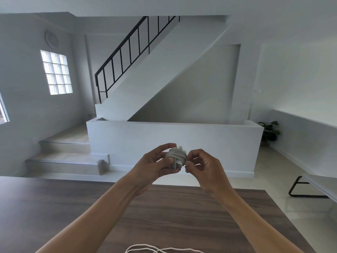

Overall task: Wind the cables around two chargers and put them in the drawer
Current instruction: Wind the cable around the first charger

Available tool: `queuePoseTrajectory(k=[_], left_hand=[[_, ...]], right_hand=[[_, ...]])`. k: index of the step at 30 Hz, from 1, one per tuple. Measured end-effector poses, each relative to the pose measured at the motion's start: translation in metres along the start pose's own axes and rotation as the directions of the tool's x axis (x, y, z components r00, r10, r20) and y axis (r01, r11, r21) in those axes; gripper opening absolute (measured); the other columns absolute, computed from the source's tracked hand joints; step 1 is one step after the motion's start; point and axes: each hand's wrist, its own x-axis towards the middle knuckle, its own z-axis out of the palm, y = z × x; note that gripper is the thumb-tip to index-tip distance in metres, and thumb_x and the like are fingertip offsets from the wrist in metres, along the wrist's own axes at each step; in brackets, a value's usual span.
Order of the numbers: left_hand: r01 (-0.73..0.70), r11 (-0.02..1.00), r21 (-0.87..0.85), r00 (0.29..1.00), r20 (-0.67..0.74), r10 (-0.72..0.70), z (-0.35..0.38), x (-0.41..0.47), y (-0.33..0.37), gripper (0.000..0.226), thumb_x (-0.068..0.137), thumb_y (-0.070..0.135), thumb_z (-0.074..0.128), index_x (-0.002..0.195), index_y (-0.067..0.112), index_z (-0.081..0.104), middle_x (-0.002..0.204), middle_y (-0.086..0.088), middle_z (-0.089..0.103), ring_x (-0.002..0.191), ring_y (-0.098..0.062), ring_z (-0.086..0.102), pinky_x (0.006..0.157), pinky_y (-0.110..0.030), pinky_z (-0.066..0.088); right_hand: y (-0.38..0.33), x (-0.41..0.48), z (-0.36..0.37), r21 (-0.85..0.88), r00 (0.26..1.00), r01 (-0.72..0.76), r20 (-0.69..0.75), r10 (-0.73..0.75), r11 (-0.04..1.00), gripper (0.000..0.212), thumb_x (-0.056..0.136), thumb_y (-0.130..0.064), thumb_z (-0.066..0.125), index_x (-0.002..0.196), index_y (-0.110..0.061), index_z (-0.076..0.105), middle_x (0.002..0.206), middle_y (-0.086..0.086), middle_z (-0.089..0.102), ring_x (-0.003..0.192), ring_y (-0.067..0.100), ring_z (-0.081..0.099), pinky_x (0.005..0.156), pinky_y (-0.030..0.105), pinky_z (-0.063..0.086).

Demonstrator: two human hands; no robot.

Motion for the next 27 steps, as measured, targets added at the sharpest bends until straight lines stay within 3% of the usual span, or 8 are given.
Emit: queuePoseTrajectory(k=[6, 12, 19, 24, 27], left_hand=[[0.013, 1.0, 0.022, 1.0, -0.019, -0.012, -0.001, -0.001, -0.002, 0.035, 0.094, -0.003, 0.057, 0.125, 0.012, 0.062, 0.12, -0.026, 0.064, 0.092, -0.034, 0.071, 0.082, -0.034, 0.059], [0.015, 1.0, 0.01, 0.999, -0.031, -0.014, 0.0, 0.001, -0.004, 0.034, 0.093, -0.004, 0.057, 0.123, 0.011, 0.063, 0.121, -0.028, 0.062, 0.093, -0.034, 0.071, 0.087, -0.039, 0.058], [0.023, 1.0, 0.018, 0.999, -0.046, -0.022, 0.002, 0.001, -0.011, 0.034, 0.093, -0.002, 0.059, 0.123, 0.012, 0.063, 0.123, -0.028, 0.062, 0.092, -0.033, 0.072, 0.088, -0.038, 0.058], [0.033, 0.999, 0.014, 0.998, -0.045, -0.033, 0.002, -0.002, -0.011, 0.034, 0.093, 0.001, 0.061, 0.124, 0.012, 0.062, 0.123, -0.027, 0.062, 0.094, -0.034, 0.072, 0.086, -0.036, 0.059], [0.023, 1.0, 0.013, 0.998, -0.052, -0.022, 0.003, -0.002, -0.012, 0.034, 0.093, -0.001, 0.06, 0.124, 0.013, 0.063, 0.123, -0.027, 0.061, 0.094, -0.032, 0.072, 0.087, -0.036, 0.059]], right_hand=[[0.005, 0.002, -0.001, -0.024, 0.999, 0.03, 0.019, -0.03, 0.999, 0.012, 0.091, -0.007, 0.061, 0.086, -0.018, 0.061, 0.076, -0.004, 0.068, 0.067, 0.011, 0.069, 0.065, 0.016, 0.052], [0.013, -0.001, 0.005, -0.085, 0.981, 0.166, -0.085, -0.173, 0.982, 0.01, 0.089, -0.004, 0.064, 0.091, -0.013, 0.066, 0.079, -0.006, 0.068, 0.068, 0.01, 0.068, 0.063, 0.017, 0.053], [0.021, -0.003, 0.016, -0.176, 0.961, 0.207, -0.149, -0.234, 0.962, 0.011, 0.088, -0.003, 0.062, 0.091, -0.013, 0.063, 0.084, -0.004, 0.067, 0.075, 0.007, 0.065, 0.067, 0.014, 0.051], [0.025, -0.002, 0.02, -0.27, 0.951, 0.232, -0.138, -0.276, 0.935, 0.004, 0.091, -0.011, 0.058, 0.093, -0.014, 0.058, 0.087, -0.003, 0.061, 0.075, 0.013, 0.061, 0.068, 0.03, 0.052], [0.029, -0.001, 0.025, -0.336, 0.927, 0.272, -0.16, -0.339, 0.902, 0.003, 0.092, -0.009, 0.057, 0.095, -0.011, 0.058, 0.088, -0.003, 0.057, 0.071, 0.013, 0.057, 0.064, 0.031, 0.05]])
